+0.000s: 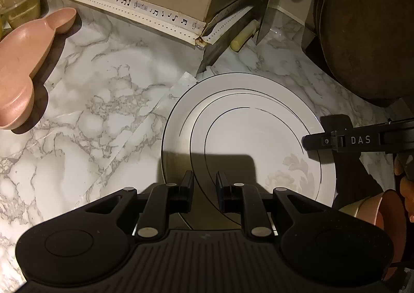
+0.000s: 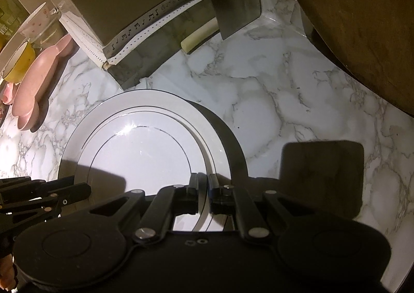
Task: Organize plates and bowls
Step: 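Carry the second white plate and lower it onto the first plate, then open both grippers to release the plate on the stack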
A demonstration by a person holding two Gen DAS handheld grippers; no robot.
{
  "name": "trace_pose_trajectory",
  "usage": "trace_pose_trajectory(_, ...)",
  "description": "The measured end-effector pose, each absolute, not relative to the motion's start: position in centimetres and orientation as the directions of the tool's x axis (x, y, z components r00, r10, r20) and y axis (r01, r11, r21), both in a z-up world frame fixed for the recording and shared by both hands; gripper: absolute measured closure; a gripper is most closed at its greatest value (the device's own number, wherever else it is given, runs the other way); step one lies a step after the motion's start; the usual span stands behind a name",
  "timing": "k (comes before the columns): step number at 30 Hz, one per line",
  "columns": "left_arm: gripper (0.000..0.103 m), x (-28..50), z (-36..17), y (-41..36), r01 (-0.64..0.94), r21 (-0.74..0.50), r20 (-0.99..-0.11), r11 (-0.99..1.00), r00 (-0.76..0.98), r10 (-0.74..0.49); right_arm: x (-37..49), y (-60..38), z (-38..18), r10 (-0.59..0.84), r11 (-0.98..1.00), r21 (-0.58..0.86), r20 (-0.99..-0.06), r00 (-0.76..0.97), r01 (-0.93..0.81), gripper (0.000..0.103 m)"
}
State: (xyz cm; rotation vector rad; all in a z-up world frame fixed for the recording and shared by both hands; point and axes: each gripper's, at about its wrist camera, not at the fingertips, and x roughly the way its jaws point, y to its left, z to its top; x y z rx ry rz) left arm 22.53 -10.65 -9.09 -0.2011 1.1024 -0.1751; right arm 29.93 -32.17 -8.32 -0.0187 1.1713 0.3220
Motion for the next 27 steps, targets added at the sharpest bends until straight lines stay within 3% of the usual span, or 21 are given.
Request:
trace_pose_trajectory(10, 0.086, 22.0, -8.2, -9.9, 0.054, -0.247, -0.857, 0.967, 0.453, -0.244, 29.5, -31.7, -7.4, 0.219, 0.96, 0.127, -0.897, 0.385, -0.25, 0.089)
trace_pose_trajectory(23, 0.086, 19.2, -4.7, -6.7, 0.045, -0.226, -0.8, 0.973, 0.562, -0.212, 26.4, -28.9, -0.9, 0.316, 0.932, 0.155, -0.791, 0.524, -0.328, 0.071)
trace_pose_trajectory(27, 0.085, 18.1, -3.7, -5.3, 0.032, -0.221, -0.783, 0.975, 0.59, -0.197, 24.6, -27.2, 0.2, 0.35, 0.918, 0.165, -0.766, 0.54, -0.361, 0.07)
